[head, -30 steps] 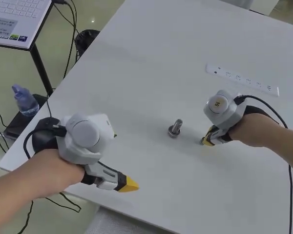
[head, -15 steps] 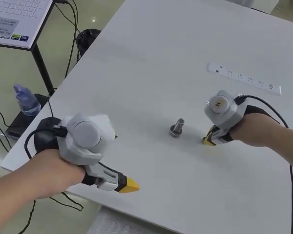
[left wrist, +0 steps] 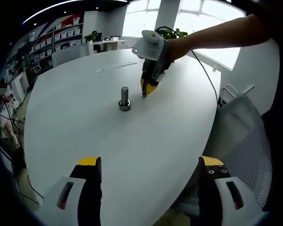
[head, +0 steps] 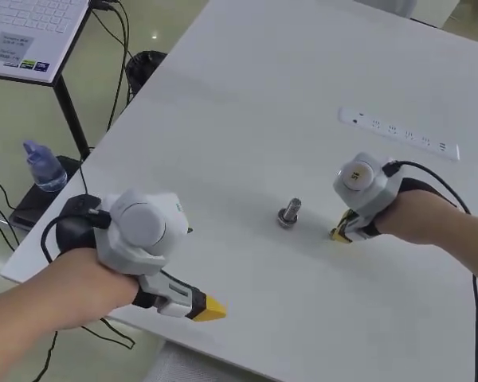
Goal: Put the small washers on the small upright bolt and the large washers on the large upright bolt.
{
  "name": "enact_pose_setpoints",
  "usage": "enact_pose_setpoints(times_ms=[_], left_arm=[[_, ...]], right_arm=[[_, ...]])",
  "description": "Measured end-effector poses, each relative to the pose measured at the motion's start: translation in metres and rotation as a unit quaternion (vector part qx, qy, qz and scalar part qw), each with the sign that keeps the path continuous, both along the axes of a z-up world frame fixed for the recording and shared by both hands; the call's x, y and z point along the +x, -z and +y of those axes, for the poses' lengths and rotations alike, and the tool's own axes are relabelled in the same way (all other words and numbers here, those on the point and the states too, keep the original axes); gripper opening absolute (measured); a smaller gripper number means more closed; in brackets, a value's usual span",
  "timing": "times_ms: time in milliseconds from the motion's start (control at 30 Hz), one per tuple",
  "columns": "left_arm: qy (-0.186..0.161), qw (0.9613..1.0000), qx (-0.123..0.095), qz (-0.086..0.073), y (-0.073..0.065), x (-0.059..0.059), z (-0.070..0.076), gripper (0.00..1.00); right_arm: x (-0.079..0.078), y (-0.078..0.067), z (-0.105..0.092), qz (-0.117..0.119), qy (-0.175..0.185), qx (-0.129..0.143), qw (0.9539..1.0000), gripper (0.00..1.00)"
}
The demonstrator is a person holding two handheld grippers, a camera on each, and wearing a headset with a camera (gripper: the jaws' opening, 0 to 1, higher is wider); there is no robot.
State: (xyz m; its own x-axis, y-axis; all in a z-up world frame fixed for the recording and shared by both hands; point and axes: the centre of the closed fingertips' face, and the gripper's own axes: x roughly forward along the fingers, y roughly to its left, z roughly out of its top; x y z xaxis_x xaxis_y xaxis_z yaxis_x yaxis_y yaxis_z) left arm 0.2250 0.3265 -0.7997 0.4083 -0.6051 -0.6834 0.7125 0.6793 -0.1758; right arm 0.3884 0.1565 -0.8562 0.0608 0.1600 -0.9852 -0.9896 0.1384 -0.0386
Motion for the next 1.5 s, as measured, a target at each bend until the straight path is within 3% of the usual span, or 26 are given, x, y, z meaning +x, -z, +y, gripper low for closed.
enact_pose_setpoints(times_ms=[100,467,900,1500], left_arm=[[0.001,1.0000,0.001,-0.001,-0.001,0.000,0.000,0.84],[-0.003,1.0000,0.002,-0.002,-0.003,-0.003,0.000,0.84],[-0.013,0.9999,0.002,-0.009,-0.007,-0.004,-0.005,0.86],[-0.008,0.9998,0.003,-0.019,-0.019,-0.005,-0.015,0.86]], right_arm=[[-0.001,0.000,0.001,0.002,0.001,0.005,1.0000,0.18],[0.002,-0.002,0.000,0.000,-0.003,0.008,1.0000,0.20],[0.006,-0.026,-0.002,-0.016,0.005,0.048,0.9987,0.28],[-0.008,-0.063,-0.005,-0.032,0.008,0.099,0.9945,0.39]])
